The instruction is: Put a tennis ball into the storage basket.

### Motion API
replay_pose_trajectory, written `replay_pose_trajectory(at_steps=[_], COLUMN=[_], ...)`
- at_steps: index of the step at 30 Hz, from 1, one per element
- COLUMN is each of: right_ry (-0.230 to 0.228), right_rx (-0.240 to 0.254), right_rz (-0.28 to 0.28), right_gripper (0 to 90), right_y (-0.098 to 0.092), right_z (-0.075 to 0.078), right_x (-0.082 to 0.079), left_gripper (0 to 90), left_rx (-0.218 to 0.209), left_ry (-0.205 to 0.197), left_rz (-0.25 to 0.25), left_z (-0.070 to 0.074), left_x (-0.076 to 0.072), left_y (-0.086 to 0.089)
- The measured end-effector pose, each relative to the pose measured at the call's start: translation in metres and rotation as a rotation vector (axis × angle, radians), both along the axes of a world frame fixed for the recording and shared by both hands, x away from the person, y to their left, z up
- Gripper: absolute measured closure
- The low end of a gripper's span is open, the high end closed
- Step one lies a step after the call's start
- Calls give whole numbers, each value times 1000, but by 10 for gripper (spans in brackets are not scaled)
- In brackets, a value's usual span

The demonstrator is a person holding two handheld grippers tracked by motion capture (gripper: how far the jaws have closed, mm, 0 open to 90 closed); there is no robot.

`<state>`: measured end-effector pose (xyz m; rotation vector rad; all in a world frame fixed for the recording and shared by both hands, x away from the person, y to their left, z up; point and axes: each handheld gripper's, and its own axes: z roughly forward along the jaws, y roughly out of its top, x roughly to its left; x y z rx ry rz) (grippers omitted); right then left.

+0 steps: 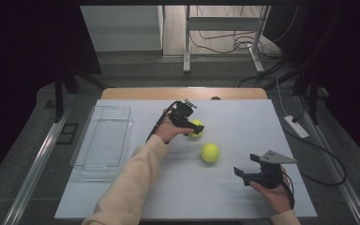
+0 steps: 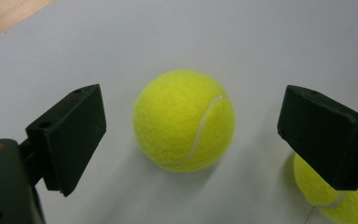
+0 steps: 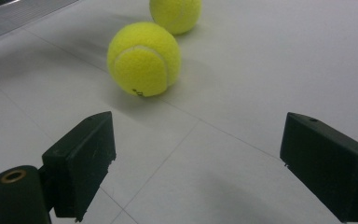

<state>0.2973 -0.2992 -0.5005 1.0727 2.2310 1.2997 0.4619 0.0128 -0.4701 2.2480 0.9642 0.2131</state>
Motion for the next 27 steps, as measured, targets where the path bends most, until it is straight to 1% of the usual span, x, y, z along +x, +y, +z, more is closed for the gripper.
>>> replay_pose_trajectory(at_steps=[9, 15, 19, 27], right_ry=[0, 0, 1, 2], right_rx=[-4, -5, -4, -7], right_rz=[2, 1, -1, 1], right_gripper=[105, 105, 105, 105], right_y=[0, 0, 0, 0], right_z=[0, 0, 0, -1], right_x=[1, 0, 0, 1], left_gripper=[92, 91, 92, 93], left_rx=[2, 9, 6, 10], left_ry=[16, 33, 42, 50], left_rz=[13, 13, 15, 10], left_z=[-6, -10, -12, -15], left_x=[6, 9, 11, 14], left_y=[-3, -5, -7, -10])
